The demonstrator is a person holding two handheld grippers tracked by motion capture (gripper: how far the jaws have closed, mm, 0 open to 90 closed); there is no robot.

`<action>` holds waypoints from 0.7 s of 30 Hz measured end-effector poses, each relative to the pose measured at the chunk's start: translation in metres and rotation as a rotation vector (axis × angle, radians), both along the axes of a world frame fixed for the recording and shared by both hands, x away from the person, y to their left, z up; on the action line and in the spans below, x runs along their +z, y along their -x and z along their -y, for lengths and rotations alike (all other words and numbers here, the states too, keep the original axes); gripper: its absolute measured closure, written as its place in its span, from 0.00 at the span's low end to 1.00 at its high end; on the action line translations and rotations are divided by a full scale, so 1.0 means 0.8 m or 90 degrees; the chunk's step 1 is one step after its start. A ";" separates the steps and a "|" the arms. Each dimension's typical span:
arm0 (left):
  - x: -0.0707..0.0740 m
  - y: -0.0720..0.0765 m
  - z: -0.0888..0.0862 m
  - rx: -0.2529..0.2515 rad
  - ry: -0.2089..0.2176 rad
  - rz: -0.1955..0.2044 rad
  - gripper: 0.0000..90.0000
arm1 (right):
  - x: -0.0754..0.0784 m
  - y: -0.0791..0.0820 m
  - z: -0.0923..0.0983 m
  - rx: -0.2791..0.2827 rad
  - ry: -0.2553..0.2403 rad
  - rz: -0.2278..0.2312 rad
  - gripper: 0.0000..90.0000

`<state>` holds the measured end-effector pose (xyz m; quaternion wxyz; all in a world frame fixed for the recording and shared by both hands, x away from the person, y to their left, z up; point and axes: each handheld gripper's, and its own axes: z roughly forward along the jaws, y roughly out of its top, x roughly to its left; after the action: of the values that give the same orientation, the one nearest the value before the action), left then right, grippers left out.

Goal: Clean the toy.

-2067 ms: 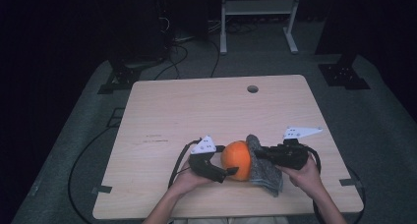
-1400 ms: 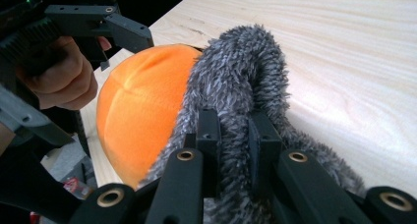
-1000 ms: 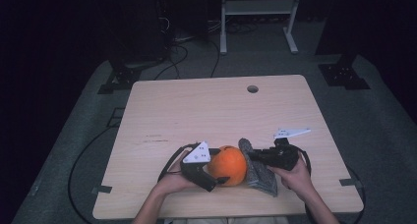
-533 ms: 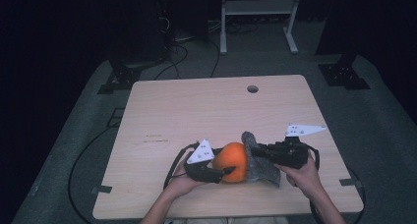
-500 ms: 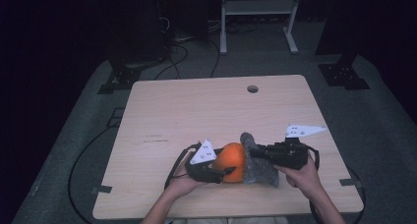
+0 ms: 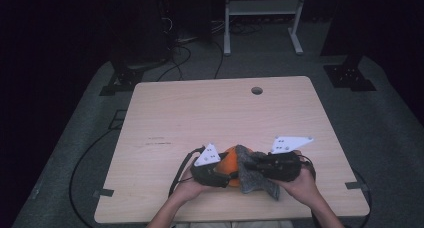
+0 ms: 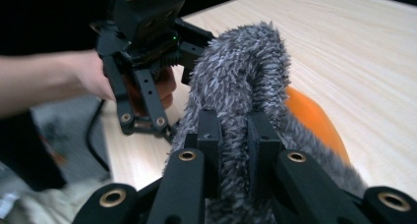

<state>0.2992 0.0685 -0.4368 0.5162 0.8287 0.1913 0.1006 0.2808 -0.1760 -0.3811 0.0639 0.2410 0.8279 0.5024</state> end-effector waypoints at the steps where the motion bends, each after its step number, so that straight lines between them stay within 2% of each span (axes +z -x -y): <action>1: 0.001 0.001 0.001 0.003 -0.002 0.000 0.33 | 0.000 0.001 -0.003 -0.005 0.012 0.009 0.87; 4: 0.001 0.001 0.000 0.005 0.000 -0.003 0.33 | -0.003 -0.006 0.004 -0.028 0.000 0.003 0.87; 6: 0.001 0.001 -0.001 0.001 -0.001 -0.002 0.33 | -0.006 -0.014 0.017 -0.049 -0.013 -0.009 0.87; 8: 0.001 0.001 -0.001 -0.005 -0.004 0.001 0.32 | -0.010 -0.018 0.029 -0.078 -0.002 -0.011 0.87; 10: 0.000 0.002 0.001 -0.017 -0.008 0.004 0.32 | -0.015 -0.021 0.038 -0.089 0.002 -0.023 0.88; 11: 0.000 0.003 0.002 -0.020 -0.011 0.006 0.32 | -0.016 -0.020 0.039 -0.083 -0.005 -0.032 0.88; 14: -0.001 0.005 0.006 -0.025 -0.013 0.008 0.32 | -0.007 -0.010 0.026 -0.047 -0.014 -0.018 0.88; 16: -0.001 0.007 0.007 -0.027 -0.022 0.016 0.32 | -0.001 -0.003 0.012 -0.023 -0.005 0.002 0.88; 18: 0.000 0.009 0.006 -0.029 -0.027 0.019 0.32 | 0.002 0.000 0.003 -0.018 0.007 0.008 0.87; 21: 0.000 0.009 0.004 -0.032 -0.023 0.019 0.32 | -0.001 -0.007 0.011 -0.030 -0.004 -0.001 0.88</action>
<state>0.2924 0.0652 -0.4367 0.5061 0.8410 0.1612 0.1033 0.2867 -0.1850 -0.3819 0.0745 0.2613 0.8202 0.5035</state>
